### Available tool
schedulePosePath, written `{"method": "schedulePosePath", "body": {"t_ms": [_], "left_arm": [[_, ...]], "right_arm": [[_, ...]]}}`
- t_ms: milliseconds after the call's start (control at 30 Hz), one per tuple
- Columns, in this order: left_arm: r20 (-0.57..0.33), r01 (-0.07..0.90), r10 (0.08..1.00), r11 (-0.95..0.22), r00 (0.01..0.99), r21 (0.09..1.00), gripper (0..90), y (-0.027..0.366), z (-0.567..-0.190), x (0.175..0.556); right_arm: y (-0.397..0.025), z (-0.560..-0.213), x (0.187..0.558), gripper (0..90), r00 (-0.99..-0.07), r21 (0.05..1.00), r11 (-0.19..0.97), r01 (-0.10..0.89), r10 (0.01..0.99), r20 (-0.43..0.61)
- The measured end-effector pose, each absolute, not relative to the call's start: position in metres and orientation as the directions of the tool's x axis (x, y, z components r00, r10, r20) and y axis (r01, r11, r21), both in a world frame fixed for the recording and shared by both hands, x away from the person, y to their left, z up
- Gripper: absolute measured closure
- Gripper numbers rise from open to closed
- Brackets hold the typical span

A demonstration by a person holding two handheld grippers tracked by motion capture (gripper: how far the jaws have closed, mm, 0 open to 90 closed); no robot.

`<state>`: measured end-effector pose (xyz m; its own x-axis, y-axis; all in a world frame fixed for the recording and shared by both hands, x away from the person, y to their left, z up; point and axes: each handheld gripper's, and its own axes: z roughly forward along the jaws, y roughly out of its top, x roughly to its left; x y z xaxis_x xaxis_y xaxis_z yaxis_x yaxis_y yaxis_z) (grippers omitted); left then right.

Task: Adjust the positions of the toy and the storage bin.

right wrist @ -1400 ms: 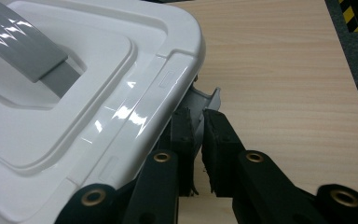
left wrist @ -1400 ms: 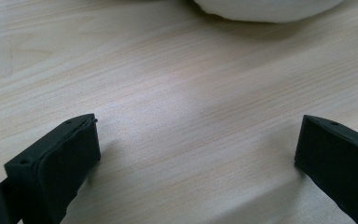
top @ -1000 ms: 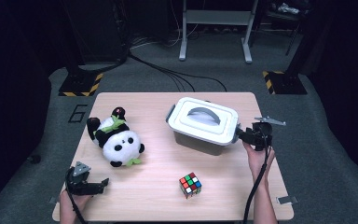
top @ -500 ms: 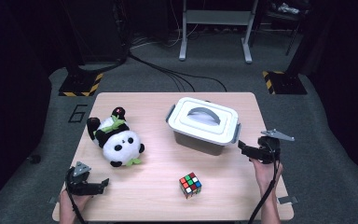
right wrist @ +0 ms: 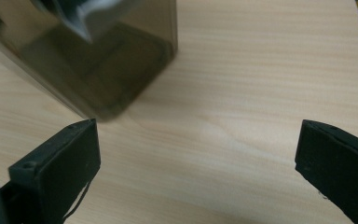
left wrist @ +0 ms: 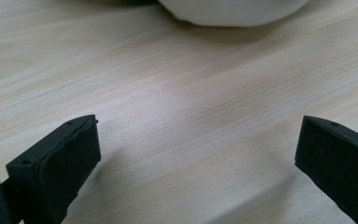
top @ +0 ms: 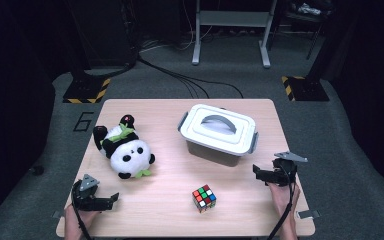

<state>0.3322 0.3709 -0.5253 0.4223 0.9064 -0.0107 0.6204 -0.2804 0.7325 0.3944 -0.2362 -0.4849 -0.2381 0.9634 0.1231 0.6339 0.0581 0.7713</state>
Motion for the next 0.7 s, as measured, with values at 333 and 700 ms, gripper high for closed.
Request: {"method": "schedulePosePath", "body": {"t_ms": [333, 700], "left_arm": [[-0.005, 0.591, 0.879, -0.317, 0.477, 0.742, 0.0, 0.353, -0.508, 0.321], [0.022, 0.537, 0.825, -0.387, 0.565, 0.749, 0.0, 0.319, -0.491, 0.314]], "right_arm": [[-0.237, -0.514, 0.397, 0.0, -0.235, 0.726, 0.108, 0.679, 0.969, 0.076], [-0.232, -0.527, 0.399, 0.0, -0.228, 0.703, 0.147, 0.696, 0.973, 0.022]]}}
